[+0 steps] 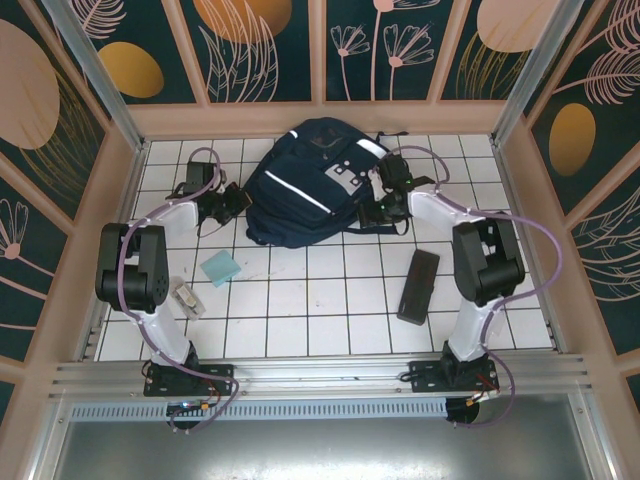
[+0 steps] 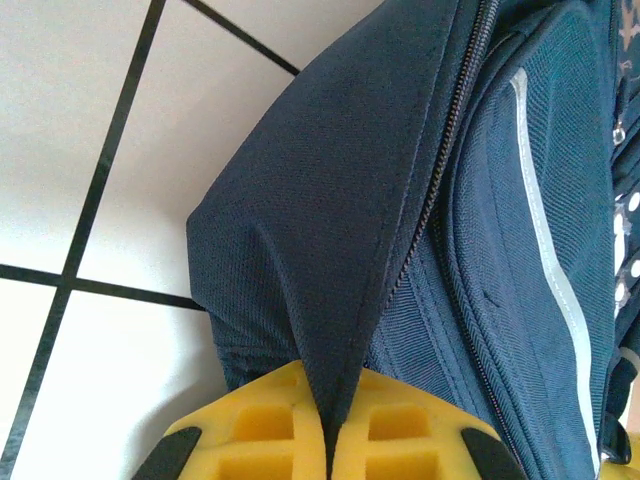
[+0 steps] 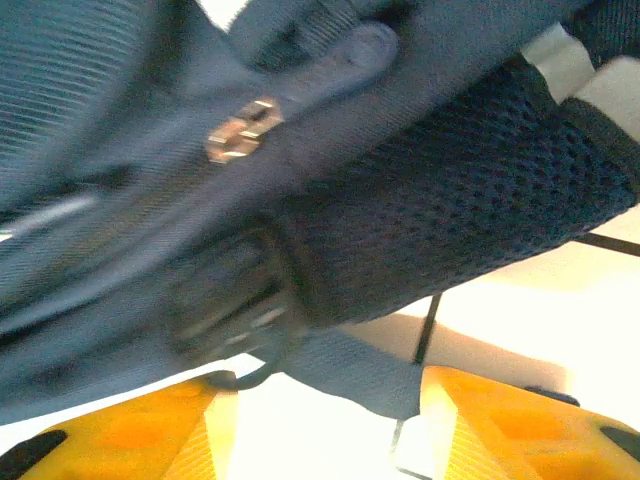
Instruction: Pack the student bag
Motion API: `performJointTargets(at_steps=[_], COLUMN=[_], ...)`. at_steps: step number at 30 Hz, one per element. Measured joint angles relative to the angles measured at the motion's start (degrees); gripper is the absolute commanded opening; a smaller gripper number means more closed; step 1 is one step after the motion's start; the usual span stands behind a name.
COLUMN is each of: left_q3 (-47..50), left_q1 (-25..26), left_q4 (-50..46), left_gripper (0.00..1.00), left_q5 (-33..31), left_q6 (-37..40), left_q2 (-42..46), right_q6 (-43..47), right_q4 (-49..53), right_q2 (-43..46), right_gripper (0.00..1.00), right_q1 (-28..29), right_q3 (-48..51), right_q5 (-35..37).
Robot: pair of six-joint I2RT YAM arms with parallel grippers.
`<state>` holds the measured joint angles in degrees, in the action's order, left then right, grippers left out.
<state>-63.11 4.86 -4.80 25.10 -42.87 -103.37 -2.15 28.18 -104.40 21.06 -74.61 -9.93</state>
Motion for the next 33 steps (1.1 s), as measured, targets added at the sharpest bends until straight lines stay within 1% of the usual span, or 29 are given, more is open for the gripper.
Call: performJointTargets(at_steps=[2,3,4,8,10,15,16,19,21,25,27,33], left_q3=[1.2,1.7,2.1,2.8,2.8,2.8,2.8,3.0,3.4,5.0,5.4,5.4], left_q1=[0.0,0.0,0.0,0.0,0.0,0.9,1.5,4.3,6.7,10.8,12.0,13.5], left_q4=[0.3,0.2,0.1,-0.7,-0.9,-1.0,-1.0,-0.9,0.2,3.9,5.2,7.3], left_gripper=[0.41,0.5,0.56,0.62,0.66,0.67,0.67,0.67,0.67,0.67,0.67,0.67], left_q5=[-0.1,-0.3,-0.9,-4.3,-6.4,-9.6,-9.9,-10.6,-10.6,-10.3,-10.3,-10.4], left_q6=[0.0,0.0,0.2,1.7,2.6,3.7,3.7,3.2,2.1,-0.9,-2.1,-3.9], left_q2=[0.7,1.4,2.3,7.7,10.6,14.5,14.6,14.6,14.5,13.5,12.6,10.3], right_q6=[-1.8,-3.1,-4.5,-9.7,-12.8,-18.6,-19.4,-21.6,-22.4,-23.8,-23.9,-23.9], right_q4=[0.8,1.1,1.2,0.2,-1.8,-7.1,-7.8,-9.5,-9.9,-9.8,-10.0,-12.6], right_q2=[2.6,3.6,4.4,5.9,5.9,5.1,4.3,1.0,-1.2,-4.7,-5.8,-9.2], right_gripper=[0.54,0.55,0.55,0.56,0.55,0.5,0.47,0.43,0.41,0.4,0.4,0.41], right_q1=[-0.2,-0.3,-0.4,-0.8,-0.8,-0.6,-0.4,0.0,0.2,0.2,0.1,-0.3], right_q3=[-0.1,-0.3,-0.5,-0.9,-0.6,-0.4,-0.8,-2.5,-3.6,-5.3,-5.6,-6.4], right_q5=[-1.1,-1.1,-1.1,-1.1,-1.3,-3.3,-3.5,-3.5,-2.2,2.1,3.3,3.6])
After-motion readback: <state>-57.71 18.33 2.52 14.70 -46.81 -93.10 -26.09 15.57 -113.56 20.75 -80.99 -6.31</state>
